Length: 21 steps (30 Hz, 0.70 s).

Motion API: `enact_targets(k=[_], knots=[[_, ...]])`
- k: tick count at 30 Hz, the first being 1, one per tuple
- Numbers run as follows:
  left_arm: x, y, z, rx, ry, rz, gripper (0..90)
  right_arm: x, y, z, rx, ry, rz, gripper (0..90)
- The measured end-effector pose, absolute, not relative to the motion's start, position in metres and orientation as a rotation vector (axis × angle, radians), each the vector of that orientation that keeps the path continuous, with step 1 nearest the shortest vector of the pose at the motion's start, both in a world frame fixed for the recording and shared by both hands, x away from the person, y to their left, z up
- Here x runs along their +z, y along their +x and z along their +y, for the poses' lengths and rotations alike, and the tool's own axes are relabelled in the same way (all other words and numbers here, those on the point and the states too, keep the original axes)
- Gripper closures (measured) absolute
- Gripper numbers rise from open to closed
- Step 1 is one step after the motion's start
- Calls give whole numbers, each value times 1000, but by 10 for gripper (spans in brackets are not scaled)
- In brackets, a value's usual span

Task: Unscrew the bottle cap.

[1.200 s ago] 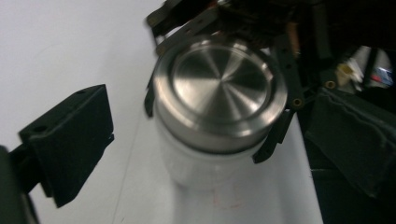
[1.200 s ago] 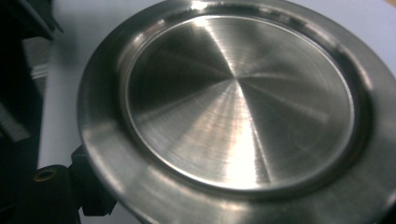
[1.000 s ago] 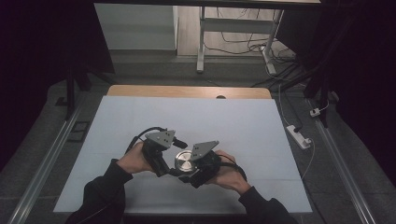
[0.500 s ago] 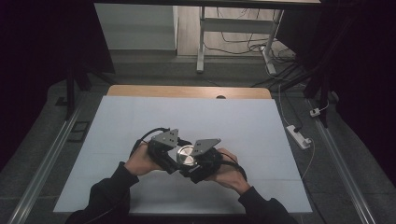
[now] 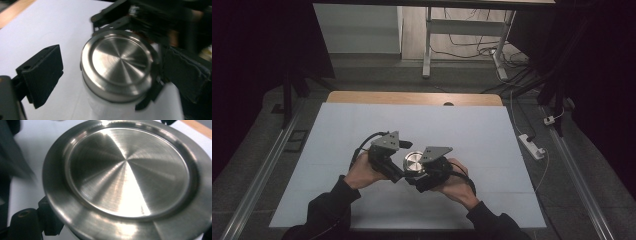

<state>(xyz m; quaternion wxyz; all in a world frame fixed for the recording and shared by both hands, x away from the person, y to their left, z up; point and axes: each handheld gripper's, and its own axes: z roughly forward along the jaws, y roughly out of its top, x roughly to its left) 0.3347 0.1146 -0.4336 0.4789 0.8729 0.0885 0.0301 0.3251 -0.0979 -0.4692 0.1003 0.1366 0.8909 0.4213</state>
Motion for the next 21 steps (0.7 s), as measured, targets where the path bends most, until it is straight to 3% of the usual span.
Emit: enact_targets(k=[9,13,15,19,21], knots=[[-438,327,118,-71,2196,-57,46,-471,311,-88,1265,111,2774,151],[-441,318,115,-65,2208,-160,123,-470,305,-85,1286,27,2800,151],[-441,317,115,-25,2205,-158,181,-469,303,-84,1285,31,2797,151],[-442,318,113,22,2184,-86,189,-469,307,-86,1266,93,2761,151],[-443,321,108,77,2171,31,192,-469,311,-88,1241,171,2725,151]])
